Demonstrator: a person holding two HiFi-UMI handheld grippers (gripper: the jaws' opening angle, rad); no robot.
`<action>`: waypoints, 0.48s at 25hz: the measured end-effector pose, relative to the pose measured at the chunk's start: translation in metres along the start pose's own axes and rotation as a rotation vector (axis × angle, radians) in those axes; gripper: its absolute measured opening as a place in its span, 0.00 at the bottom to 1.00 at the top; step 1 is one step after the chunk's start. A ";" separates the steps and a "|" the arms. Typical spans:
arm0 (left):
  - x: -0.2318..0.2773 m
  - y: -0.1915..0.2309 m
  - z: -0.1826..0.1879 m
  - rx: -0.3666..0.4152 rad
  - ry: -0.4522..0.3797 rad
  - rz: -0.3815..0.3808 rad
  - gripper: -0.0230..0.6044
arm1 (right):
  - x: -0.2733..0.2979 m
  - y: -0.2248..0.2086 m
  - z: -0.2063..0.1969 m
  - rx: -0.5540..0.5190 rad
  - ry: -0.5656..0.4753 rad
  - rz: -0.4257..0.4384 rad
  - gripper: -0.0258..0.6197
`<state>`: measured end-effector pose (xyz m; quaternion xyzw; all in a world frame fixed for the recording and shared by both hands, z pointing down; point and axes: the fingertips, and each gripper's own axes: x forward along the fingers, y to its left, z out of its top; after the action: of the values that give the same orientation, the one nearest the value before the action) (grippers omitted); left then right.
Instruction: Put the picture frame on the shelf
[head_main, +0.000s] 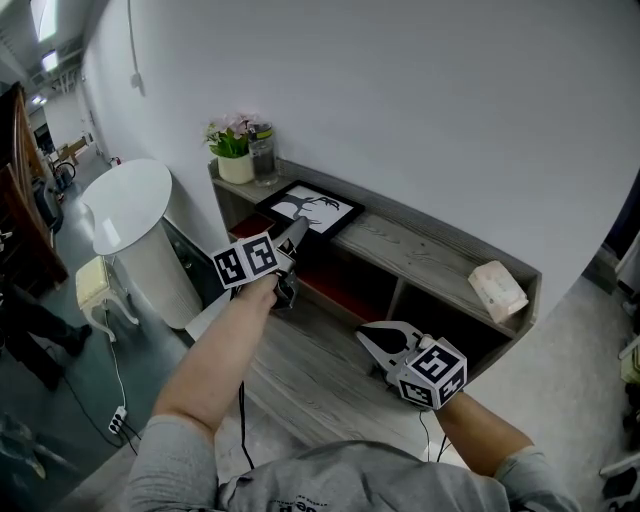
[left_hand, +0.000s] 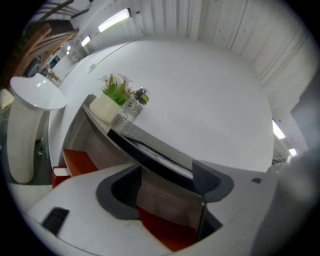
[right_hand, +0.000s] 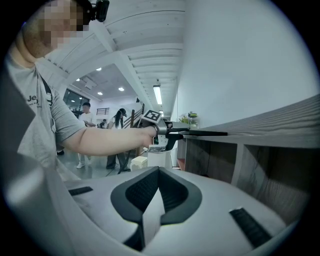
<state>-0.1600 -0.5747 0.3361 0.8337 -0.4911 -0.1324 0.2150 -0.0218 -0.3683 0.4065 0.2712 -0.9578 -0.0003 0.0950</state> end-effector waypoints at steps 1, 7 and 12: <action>0.001 0.001 0.000 0.026 0.011 0.000 0.60 | 0.000 0.000 0.000 0.001 0.000 0.001 0.05; 0.004 0.012 0.000 0.078 0.033 0.001 0.63 | -0.001 0.000 -0.004 0.001 0.000 0.006 0.05; 0.009 0.019 0.006 0.080 0.029 0.006 0.64 | 0.001 0.003 -0.001 0.001 -0.003 0.011 0.05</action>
<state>-0.1731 -0.5921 0.3400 0.8420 -0.4953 -0.1001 0.1889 -0.0239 -0.3663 0.4074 0.2658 -0.9595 0.0005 0.0933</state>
